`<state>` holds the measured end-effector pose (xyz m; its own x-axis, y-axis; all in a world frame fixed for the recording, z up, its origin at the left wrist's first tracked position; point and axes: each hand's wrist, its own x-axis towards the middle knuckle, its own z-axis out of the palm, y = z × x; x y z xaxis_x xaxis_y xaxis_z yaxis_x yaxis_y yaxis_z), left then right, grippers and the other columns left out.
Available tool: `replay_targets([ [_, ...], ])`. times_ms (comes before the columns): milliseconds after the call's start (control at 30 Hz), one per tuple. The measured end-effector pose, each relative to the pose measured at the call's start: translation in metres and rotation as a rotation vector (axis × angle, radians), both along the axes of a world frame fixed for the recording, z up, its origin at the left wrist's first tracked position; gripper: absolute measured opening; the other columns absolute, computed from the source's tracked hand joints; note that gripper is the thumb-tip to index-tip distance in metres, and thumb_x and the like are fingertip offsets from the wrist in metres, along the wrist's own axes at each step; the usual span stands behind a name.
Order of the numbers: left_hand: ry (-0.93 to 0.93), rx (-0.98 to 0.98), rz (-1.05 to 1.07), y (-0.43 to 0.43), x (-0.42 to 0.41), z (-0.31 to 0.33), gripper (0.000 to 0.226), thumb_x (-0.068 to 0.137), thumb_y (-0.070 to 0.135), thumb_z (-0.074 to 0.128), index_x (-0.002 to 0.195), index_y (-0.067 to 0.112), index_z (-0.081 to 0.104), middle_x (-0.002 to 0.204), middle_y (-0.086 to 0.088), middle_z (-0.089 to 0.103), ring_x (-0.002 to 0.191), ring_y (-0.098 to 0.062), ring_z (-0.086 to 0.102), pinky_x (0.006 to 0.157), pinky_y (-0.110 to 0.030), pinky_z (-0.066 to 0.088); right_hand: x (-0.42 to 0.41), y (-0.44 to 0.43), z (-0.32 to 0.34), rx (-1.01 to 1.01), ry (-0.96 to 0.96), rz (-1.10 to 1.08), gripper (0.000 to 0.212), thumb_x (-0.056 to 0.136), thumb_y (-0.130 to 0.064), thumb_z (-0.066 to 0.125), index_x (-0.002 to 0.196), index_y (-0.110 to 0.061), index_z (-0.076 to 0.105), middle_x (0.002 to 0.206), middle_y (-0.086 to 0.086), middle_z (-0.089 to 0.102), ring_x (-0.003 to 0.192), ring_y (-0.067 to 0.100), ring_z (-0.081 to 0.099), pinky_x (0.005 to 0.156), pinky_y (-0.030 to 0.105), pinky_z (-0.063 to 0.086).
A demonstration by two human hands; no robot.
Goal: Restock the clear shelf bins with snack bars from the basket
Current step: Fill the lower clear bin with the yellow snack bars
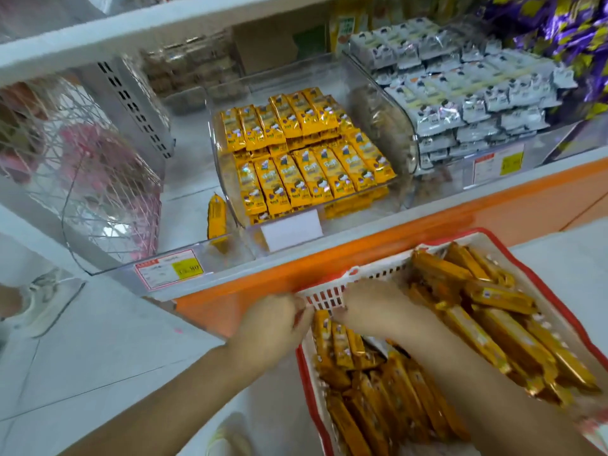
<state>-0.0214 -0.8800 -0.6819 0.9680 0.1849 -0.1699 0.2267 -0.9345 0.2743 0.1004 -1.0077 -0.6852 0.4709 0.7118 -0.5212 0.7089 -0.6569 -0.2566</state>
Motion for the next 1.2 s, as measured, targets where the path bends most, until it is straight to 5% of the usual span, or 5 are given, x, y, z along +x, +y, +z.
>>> replay_targets([
  [100,0.218,-0.087,0.056,0.002,-0.009,-0.037,0.033,0.1,0.027,0.036,0.085,0.011,0.062,0.092,-0.009,0.069,0.083,-0.022,0.065,0.072,-0.031,0.049,-0.016,0.0,-0.071,-0.126,0.127,-0.175,0.03,0.097,-0.029,0.045,0.108,-0.008,0.062,0.113,0.009,0.065,0.091,0.02,0.063,0.072,0.031,0.052],
  [200,0.231,-0.189,0.074,-0.008,-0.022,-0.052,0.027,0.099,0.02,0.038,0.109,0.009,0.061,0.106,-0.01,0.068,0.095,-0.024,0.065,0.077,-0.028,0.05,-0.038,-0.002,-0.112,-0.144,0.146,-0.364,0.078,0.093,-0.05,0.048,0.15,-0.005,0.018,0.142,0.01,0.046,0.12,0.028,0.054,0.094,0.041,0.05],
  [533,0.345,-0.252,0.208,-0.013,-0.023,-0.051,0.025,0.095,0.019,0.048,0.105,0.003,0.063,0.107,-0.014,0.066,0.096,-0.026,0.063,0.065,-0.024,0.039,-0.058,-0.006,-0.128,-0.056,0.18,-0.536,0.038,0.095,-0.039,0.043,0.076,-0.008,0.057,0.097,0.013,0.062,0.083,0.021,0.061,0.079,0.032,0.049],
  [767,0.217,-0.893,0.574,-0.032,-0.018,-0.021,0.033,0.089,0.04,0.062,0.071,0.013,0.056,0.072,-0.004,0.06,0.072,-0.019,0.064,0.068,-0.029,0.053,-0.074,-0.047,-0.049,0.634,0.731,-0.954,0.021,0.089,-0.024,0.06,0.107,-0.012,0.056,0.094,0.004,0.06,0.082,0.014,0.064,0.079,0.035,0.059],
  [1200,0.052,-1.787,0.479,-0.026,-0.026,0.055,0.047,0.072,0.011,0.066,0.117,0.0,0.061,0.112,-0.021,0.067,0.085,-0.024,0.07,0.073,-0.035,0.059,-0.096,-0.067,0.037,1.204,0.566,-0.883,0.029,0.078,-0.003,0.073,0.105,-0.012,0.065,0.102,0.004,0.072,0.095,0.019,0.068,0.083,0.034,0.056],
])
